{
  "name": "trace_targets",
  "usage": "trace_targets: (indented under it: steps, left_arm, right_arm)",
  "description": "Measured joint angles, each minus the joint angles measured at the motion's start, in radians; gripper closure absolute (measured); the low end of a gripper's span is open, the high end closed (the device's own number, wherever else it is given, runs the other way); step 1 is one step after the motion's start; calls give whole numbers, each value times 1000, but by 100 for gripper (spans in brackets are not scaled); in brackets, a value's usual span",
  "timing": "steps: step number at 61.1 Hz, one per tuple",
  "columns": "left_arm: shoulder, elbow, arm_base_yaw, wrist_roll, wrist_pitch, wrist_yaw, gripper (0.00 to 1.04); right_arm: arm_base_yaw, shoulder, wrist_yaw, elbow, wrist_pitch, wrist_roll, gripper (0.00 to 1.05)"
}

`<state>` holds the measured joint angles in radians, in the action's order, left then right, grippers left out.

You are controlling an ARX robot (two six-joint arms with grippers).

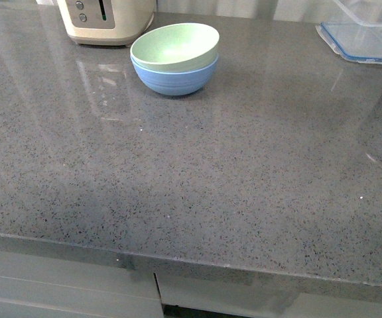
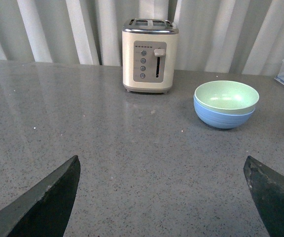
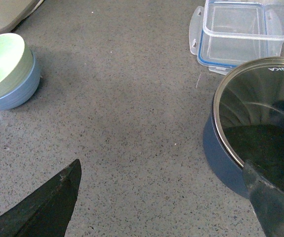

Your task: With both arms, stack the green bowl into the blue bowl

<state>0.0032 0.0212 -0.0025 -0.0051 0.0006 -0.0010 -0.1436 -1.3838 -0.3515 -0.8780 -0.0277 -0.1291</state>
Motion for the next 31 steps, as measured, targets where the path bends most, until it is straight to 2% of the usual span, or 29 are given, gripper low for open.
trace_targets:
  steps: [10, 11, 15, 21, 31]
  left_arm:
    - [0, 0, 0, 0, 0, 0, 7]
    - [0, 0, 0, 0, 0, -1, 7]
    - [0, 0, 0, 0, 0, -1, 7]
    - [0, 0, 0, 0, 0, -1, 7]
    - [0, 0, 0, 0, 0, -1, 7]
  right_arm:
    - [1, 0, -1, 1, 1, -6, 10]
    - [5, 0, 22, 13, 35, 6, 11]
    - [29, 23, 199, 163, 410, 65, 25]
    - [47, 80, 262, 352, 758, 103, 46]
    - [69, 194, 283, 497, 838, 115, 76]
